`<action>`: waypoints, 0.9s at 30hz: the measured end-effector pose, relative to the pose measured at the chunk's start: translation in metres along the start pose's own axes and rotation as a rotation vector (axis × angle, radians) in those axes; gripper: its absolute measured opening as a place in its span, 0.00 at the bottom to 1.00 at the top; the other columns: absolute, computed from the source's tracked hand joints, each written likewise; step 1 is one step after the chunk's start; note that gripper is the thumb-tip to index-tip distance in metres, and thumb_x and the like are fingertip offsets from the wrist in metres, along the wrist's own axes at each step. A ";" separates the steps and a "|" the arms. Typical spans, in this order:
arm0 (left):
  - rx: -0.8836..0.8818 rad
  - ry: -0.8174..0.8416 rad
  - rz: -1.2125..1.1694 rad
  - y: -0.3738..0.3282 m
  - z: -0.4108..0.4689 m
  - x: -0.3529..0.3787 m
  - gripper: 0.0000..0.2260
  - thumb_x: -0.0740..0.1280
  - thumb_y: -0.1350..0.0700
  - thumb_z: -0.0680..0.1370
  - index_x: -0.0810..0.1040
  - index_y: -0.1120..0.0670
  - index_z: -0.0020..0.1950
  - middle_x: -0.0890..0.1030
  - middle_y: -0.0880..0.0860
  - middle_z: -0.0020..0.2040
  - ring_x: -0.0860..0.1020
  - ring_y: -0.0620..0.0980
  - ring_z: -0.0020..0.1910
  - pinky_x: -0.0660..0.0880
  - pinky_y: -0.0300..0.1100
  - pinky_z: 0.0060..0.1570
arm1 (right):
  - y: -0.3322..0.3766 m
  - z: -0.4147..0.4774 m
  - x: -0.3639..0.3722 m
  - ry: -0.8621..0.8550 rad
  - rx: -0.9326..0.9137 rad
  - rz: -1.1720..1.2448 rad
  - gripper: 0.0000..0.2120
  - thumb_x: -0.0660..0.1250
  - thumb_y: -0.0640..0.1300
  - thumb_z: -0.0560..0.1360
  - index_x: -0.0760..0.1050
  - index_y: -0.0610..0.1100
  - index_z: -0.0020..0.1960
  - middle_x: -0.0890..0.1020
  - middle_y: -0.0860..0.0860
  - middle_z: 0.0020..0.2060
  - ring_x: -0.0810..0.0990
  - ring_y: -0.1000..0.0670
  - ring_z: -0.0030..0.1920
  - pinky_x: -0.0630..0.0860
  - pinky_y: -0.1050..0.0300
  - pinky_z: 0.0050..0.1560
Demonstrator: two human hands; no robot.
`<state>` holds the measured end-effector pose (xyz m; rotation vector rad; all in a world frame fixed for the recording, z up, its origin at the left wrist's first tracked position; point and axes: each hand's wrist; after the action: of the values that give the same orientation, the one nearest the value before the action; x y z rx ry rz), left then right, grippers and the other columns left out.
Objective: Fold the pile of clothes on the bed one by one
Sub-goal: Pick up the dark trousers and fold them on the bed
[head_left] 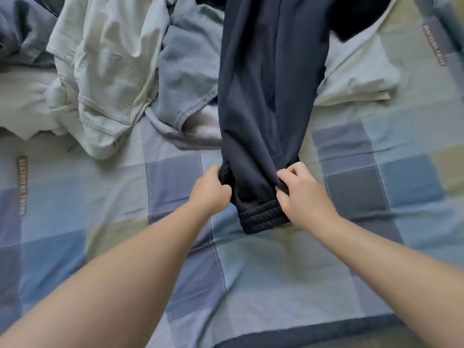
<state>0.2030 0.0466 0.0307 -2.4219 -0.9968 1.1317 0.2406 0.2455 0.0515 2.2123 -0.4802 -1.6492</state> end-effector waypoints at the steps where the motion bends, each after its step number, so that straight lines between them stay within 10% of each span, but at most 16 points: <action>1: -0.040 0.068 0.002 0.014 -0.023 0.014 0.14 0.60 0.62 0.77 0.72 0.52 0.61 0.79 0.54 0.55 0.76 0.57 0.50 0.70 0.44 0.40 | -0.005 -0.029 0.006 0.058 0.048 -0.002 0.03 0.65 0.42 0.78 0.73 0.43 0.51 0.69 0.50 0.51 0.74 0.38 0.42 0.75 0.45 0.42; 10: -0.148 0.465 0.190 0.070 -0.130 0.073 0.16 0.65 0.57 0.78 0.70 0.54 0.66 0.78 0.55 0.63 0.75 0.55 0.58 0.71 0.45 0.52 | -0.037 -0.167 0.010 0.534 0.260 -0.060 0.14 0.62 0.55 0.81 0.73 0.49 0.62 0.70 0.52 0.57 0.78 0.41 0.53 0.77 0.44 0.54; 14: -0.088 0.238 0.147 0.040 -0.090 0.058 0.33 0.67 0.36 0.76 0.64 0.51 0.75 0.70 0.54 0.73 0.70 0.58 0.70 0.71 0.55 0.66 | -0.043 -0.124 -0.013 0.399 0.276 -0.160 0.25 0.57 0.64 0.80 0.69 0.51 0.71 0.72 0.51 0.67 0.74 0.43 0.65 0.72 0.45 0.63; 22: 0.133 -0.014 -0.177 -0.059 0.045 0.029 0.33 0.68 0.44 0.79 0.57 0.49 0.79 0.70 0.45 0.70 0.73 0.46 0.62 0.69 0.43 0.56 | -0.057 0.050 -0.030 0.080 0.422 0.156 0.44 0.63 0.64 0.78 0.41 0.53 0.82 0.48 0.50 0.81 0.49 0.43 0.80 0.59 0.37 0.75; 27: 0.217 -0.086 -0.004 -0.077 0.109 0.047 0.30 0.66 0.51 0.82 0.57 0.51 0.80 0.71 0.51 0.74 0.72 0.53 0.68 0.69 0.44 0.63 | -0.086 0.134 -0.019 0.063 0.563 0.276 0.49 0.67 0.61 0.77 0.34 0.51 0.81 0.58 0.43 0.79 0.66 0.39 0.73 0.68 0.48 0.64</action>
<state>0.1057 0.1311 -0.0265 -2.2160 -0.8543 1.2807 0.1128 0.3216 -0.0079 2.4115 -1.3002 -1.4118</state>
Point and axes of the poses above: each hand's wrist, its own z-axis towards the middle knuckle, its own x-axis out of the palm, y = z × x
